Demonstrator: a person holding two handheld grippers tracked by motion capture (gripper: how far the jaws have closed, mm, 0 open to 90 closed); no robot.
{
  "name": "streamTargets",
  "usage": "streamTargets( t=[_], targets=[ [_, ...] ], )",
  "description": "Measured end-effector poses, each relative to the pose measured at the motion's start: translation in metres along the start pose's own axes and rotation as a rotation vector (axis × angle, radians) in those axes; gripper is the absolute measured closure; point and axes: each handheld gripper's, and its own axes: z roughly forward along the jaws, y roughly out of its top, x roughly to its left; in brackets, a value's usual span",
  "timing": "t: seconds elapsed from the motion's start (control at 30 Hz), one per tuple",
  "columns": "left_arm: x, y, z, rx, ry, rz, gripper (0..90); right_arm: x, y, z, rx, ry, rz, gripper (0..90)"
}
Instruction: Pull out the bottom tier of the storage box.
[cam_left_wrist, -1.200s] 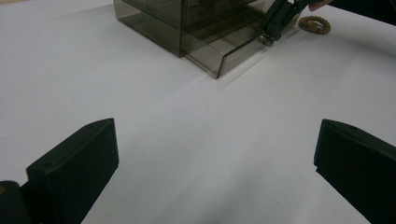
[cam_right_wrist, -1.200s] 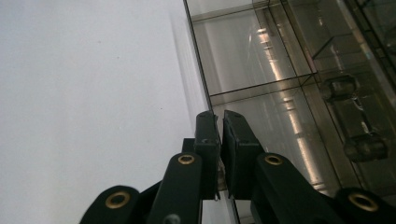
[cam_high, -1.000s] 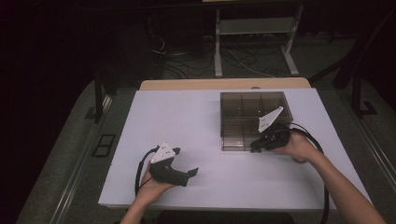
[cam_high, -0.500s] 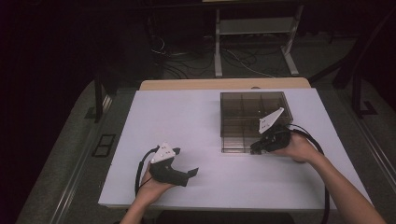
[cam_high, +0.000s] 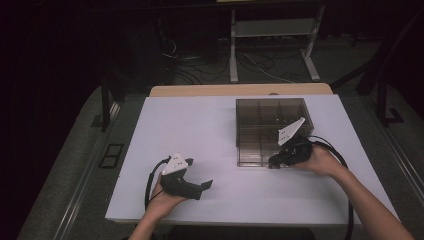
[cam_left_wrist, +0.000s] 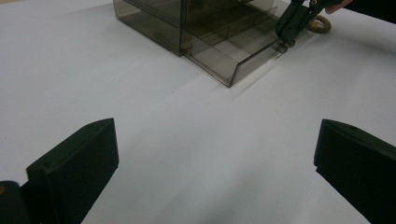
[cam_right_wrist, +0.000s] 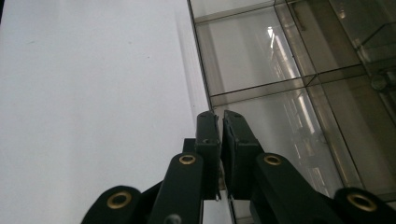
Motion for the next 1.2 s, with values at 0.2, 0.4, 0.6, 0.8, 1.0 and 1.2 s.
streamTargets(
  t=[0.2,0.4,0.6,0.8,1.0,1.2],
  targets=[
    [0.000,0.000,0.000,-0.005,0.000,-0.004,0.0,0.002,0.000,0.000,0.004,0.004,-0.005,84.2],
    [0.000,0.000,0.000,-0.003,-0.001,0.001,0.0,0.004,-0.001,0.000,0.002,0.005,-0.004,84.2],
    [-0.001,0.000,0.000,-0.006,0.000,-0.003,0.0,0.005,-0.001,0.000,0.003,0.005,-0.007,84.0],
    [0.000,0.000,0.000,-0.001,0.000,0.001,0.0,0.005,-0.002,0.001,0.016,-0.006,0.014,76.9],
    [-0.001,0.000,0.000,-0.008,0.001,-0.004,0.0,0.005,-0.001,-0.005,-0.002,-0.021,0.020,72.3],
    [-0.001,0.000,-0.001,0.002,0.007,0.005,0.0,0.009,-0.002,-0.014,-0.015,-0.038,0.037,66.6]
  ],
)
